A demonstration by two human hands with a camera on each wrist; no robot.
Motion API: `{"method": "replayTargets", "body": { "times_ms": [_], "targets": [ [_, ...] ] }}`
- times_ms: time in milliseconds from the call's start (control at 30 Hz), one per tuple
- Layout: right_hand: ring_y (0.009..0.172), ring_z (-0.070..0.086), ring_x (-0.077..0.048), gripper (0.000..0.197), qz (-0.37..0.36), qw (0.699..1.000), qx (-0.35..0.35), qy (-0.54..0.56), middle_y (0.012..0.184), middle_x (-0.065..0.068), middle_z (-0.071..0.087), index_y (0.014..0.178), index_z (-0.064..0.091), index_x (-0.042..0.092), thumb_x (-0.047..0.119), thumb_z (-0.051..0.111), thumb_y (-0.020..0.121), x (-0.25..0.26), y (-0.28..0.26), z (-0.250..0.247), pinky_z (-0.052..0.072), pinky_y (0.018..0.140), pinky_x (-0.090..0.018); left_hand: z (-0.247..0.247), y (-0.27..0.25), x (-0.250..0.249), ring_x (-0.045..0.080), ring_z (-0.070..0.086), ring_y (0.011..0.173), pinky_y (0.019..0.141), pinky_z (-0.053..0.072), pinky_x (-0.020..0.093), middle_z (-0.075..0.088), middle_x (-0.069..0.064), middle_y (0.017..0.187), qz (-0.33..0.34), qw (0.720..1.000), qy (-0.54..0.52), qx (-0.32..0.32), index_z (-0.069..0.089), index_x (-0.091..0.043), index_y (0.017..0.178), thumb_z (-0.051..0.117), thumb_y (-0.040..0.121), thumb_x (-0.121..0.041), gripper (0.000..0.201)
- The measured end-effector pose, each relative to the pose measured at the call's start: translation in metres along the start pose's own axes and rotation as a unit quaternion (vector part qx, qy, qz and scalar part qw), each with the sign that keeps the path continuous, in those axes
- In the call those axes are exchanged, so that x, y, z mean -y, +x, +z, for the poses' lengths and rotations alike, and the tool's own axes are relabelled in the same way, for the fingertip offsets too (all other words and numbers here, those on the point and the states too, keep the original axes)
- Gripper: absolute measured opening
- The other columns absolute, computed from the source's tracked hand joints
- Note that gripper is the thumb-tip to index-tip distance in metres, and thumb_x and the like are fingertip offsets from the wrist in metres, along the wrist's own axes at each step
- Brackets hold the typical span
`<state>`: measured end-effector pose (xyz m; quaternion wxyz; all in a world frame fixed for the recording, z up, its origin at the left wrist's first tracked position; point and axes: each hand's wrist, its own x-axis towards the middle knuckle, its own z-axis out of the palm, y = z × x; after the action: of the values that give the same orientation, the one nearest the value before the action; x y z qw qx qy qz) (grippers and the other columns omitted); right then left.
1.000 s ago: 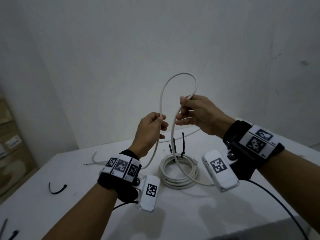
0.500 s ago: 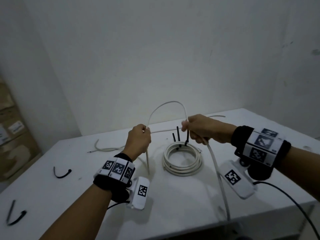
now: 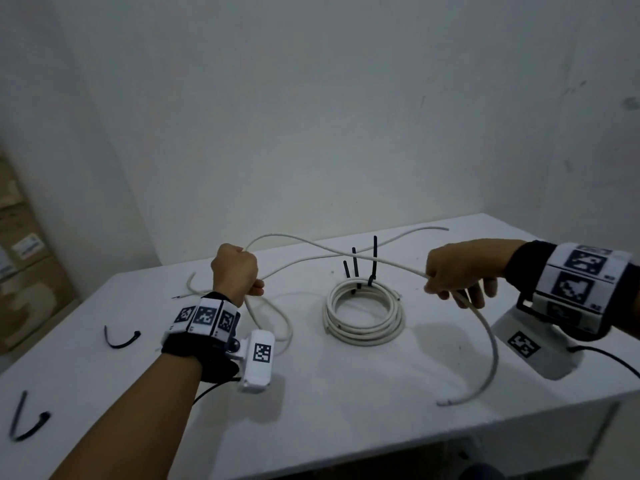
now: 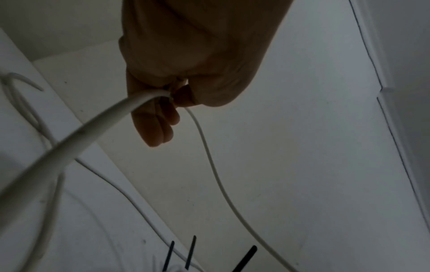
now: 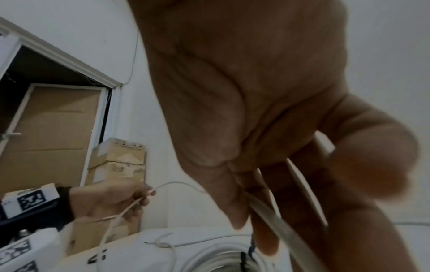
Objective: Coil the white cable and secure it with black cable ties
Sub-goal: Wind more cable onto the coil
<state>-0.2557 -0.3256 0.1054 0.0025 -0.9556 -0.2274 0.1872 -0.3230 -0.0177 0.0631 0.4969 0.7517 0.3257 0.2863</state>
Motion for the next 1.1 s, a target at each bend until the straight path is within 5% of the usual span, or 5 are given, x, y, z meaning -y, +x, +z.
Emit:
{"method": "replayTargets", "body": {
  "times_ms": [200, 367, 467, 567, 1100],
  "targets": [
    [0.065, 0.069, -0.027, 0.033, -0.048, 0.986, -0.118, 0.104, 0.078, -0.012, 0.068, 0.090, 0.058, 0.008, 0.034, 0.040, 0.099, 0.004, 0.005, -0.014, 0.050, 0.040, -0.025, 0.012, -0.006, 0.002, 0.035, 0.020, 0.142, 0.112, 0.024, 0.051, 0.019, 0.021, 0.156, 0.136, 0.932, 0.335, 0.006, 0.027, -0.011, 0.146, 0.060, 0.086, -0.019, 0.069],
    [0.061, 0.067, -0.023, 0.034, -0.118, 0.969, -0.155, 0.150, 0.077, -0.009, 0.068, 0.085, 0.057, 0.012, 0.037, 0.039, 0.100, 0.028, 0.016, -0.026, 0.049, 0.040, -0.025, 0.039, -0.028, -0.024, 0.022, 0.011, 0.148, 0.117, 0.005, 0.046, 0.015, 0.002, 0.161, 0.355, 0.847, 0.370, 0.140, 0.024, -0.027, 0.150, 0.059, 0.090, -0.041, 0.071],
    [0.060, 0.067, -0.022, 0.034, -0.148, 0.952, -0.177, 0.202, 0.079, -0.011, 0.068, 0.088, 0.058, 0.011, 0.036, 0.039, 0.100, 0.034, 0.017, -0.035, 0.051, 0.043, -0.027, 0.043, -0.027, -0.035, 0.023, 0.062, 0.101, 0.081, 0.046, 0.029, 0.067, 0.003, 0.105, 0.314, 0.899, 0.216, 0.217, 0.061, -0.015, 0.111, 0.055, 0.095, -0.032, 0.024],
    [0.061, 0.067, -0.021, 0.028, -0.145, 0.953, -0.175, 0.199, 0.080, -0.010, 0.069, 0.087, 0.058, 0.013, 0.035, 0.045, 0.098, 0.027, 0.018, -0.035, 0.051, 0.043, -0.026, 0.034, -0.017, -0.040, 0.018, 0.046, 0.063, 0.056, 0.038, 0.028, 0.051, 0.002, 0.070, 0.237, 0.939, 0.092, 0.233, 0.056, -0.011, 0.077, 0.052, 0.096, -0.024, 0.023],
    [0.064, 0.067, -0.028, 0.013, -0.143, 0.959, -0.008, 0.246, 0.082, -0.017, 0.070, 0.098, 0.055, 0.006, 0.017, 0.047, 0.098, 0.025, 0.043, 0.027, 0.054, 0.047, -0.030, -0.001, -0.011, -0.056, 0.018, 0.052, 0.055, 0.047, 0.049, 0.029, 0.053, 0.009, 0.069, 0.170, 0.953, -0.110, 0.226, 0.051, -0.005, 0.080, 0.051, 0.097, -0.013, 0.020]
  ]
}}
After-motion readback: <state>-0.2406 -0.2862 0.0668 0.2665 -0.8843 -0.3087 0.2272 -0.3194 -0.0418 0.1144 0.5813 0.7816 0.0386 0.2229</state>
